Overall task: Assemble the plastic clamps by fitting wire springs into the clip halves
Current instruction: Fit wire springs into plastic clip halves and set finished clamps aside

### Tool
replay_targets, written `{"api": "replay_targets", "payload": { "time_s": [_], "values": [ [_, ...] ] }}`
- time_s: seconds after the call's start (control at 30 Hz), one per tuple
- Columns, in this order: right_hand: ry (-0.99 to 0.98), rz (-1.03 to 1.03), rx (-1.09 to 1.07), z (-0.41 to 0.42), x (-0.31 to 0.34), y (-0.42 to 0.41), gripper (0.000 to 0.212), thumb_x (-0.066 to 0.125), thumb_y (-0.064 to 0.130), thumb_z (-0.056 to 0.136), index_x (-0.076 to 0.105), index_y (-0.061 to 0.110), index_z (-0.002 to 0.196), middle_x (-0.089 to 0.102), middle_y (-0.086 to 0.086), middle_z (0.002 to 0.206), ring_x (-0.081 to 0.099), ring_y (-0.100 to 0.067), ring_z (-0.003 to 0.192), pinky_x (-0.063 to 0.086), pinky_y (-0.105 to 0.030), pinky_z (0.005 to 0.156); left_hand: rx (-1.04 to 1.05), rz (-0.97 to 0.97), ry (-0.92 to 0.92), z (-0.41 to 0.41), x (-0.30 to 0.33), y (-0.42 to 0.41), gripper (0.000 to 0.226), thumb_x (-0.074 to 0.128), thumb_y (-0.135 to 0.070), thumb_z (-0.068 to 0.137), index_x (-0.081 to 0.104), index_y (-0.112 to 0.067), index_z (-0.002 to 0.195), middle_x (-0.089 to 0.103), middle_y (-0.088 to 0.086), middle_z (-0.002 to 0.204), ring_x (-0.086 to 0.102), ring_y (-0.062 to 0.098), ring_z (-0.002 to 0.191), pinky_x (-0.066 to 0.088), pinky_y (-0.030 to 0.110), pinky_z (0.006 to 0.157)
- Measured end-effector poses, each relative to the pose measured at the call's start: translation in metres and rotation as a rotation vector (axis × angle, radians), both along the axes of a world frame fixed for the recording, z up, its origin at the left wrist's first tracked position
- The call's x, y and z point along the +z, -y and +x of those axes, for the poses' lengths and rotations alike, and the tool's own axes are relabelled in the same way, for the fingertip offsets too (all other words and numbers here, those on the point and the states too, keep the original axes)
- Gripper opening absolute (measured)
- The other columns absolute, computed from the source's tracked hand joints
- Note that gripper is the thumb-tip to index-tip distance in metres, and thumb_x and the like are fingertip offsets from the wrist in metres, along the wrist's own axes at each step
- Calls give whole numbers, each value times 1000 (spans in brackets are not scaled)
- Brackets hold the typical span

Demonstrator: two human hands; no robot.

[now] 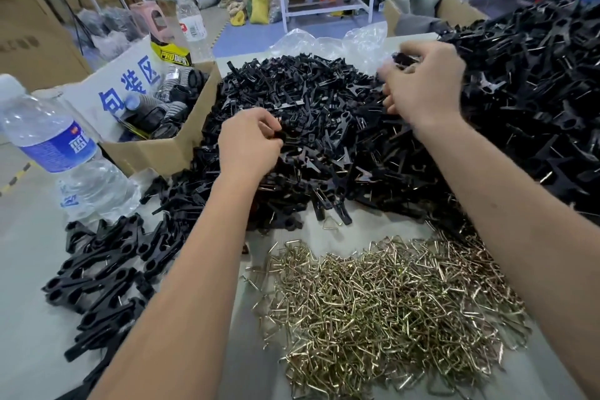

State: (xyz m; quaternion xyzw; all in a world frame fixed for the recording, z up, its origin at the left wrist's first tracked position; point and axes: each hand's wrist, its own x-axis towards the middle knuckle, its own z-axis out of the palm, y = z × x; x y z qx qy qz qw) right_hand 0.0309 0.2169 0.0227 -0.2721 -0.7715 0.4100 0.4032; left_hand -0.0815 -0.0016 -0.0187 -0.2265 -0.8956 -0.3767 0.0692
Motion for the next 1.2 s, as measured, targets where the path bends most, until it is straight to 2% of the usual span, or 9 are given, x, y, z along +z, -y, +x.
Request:
{"api": "replay_targets", "payload": {
  "time_s": [0.13, 0.3, 0.4, 0.47, 0.53, 0.67, 0.9, 1.03, 1.2],
  "values": [
    [346, 432, 285, -39, -12, 40, 14, 73, 12, 92, 81, 13, 104, 74, 1, 90, 68, -12, 77, 61, -37, 91, -62, -345, -1, -20, 3, -17, 24, 84, -15, 81, 76, -32, 97, 64, -9, 88, 64, 17, 93, 47, 25, 80],
    [794, 723, 521, -90, -30, 62, 33, 74, 26, 90, 73, 18, 122, 72, -14, 115, 65, -35, 109, 53, -39, 94, -60, -461, 6, -38, 0, -29, 33, 81, -26, 78, 75, -27, 110, 74, 6, 105, 67, 31, 103, 49, 32, 79],
    [912, 743, 502, -109, -41, 65, 41, 78, 35, 89, 67, 14, 123, 57, -20, 133, 54, -40, 124, 47, -42, 103, -32, -544, 24, -48, -1, -35, 38, 81, -36, 79, 70, -33, 116, 66, 12, 123, 55, 35, 123, 45, 38, 94],
    [891, 683, 494, -115, -46, 65, 26, 82, 30, 87, 65, 13, 96, 56, -17, 122, 55, -38, 119, 50, -40, 96, -3, -566, 66, -52, -1, -36, 43, 81, -40, 81, 66, -34, 121, 52, 15, 134, 43, 40, 132, 44, 46, 104],
    [871, 645, 500, -117, -49, 62, 36, 86, 27, 83, 52, 17, 72, 56, -8, 93, 57, -35, 99, 45, -34, 79, 6, -539, 74, -53, 1, -36, 39, 80, -35, 84, 65, -33, 120, 47, 14, 136, 46, 40, 129, 48, 49, 102],
    [804, 537, 529, -113, -46, 52, 32, 85, 29, 86, 78, 14, 113, 72, -9, 104, 66, -29, 105, 54, -34, 89, -48, -487, 52, -51, 10, -34, 23, 82, -23, 84, 71, -33, 102, 67, 5, 123, 63, 26, 105, 49, 34, 80],
    [629, 398, 459, -97, -41, 36, 23, 83, 31, 88, 82, 15, 104, 70, 3, 85, 60, -14, 84, 40, -23, 73, -35, -253, 148, -47, 6, -17, 20, 89, -24, 80, 73, -30, 71, 74, -1, 85, 69, 18, 85, 56, 32, 83],
    [457, 382, 395, -86, -38, 40, 19, 80, 26, 90, 82, 17, 106, 71, 2, 92, 60, -14, 86, 50, -27, 85, 47, -70, 116, -45, 4, -11, 14, 88, -19, 82, 75, -24, 83, 64, -10, 74, 63, 12, 76, 51, 29, 76],
    [315, 288, 476, -73, -32, 47, 12, 72, 22, 96, 83, 19, 101, 72, 4, 78, 53, -7, 63, 44, -23, 67, 105, 91, -11, -33, 8, -12, 12, 75, -22, 95, 79, -19, 106, 66, -5, 89, 63, 13, 88, 47, 27, 81]
  ]
}}
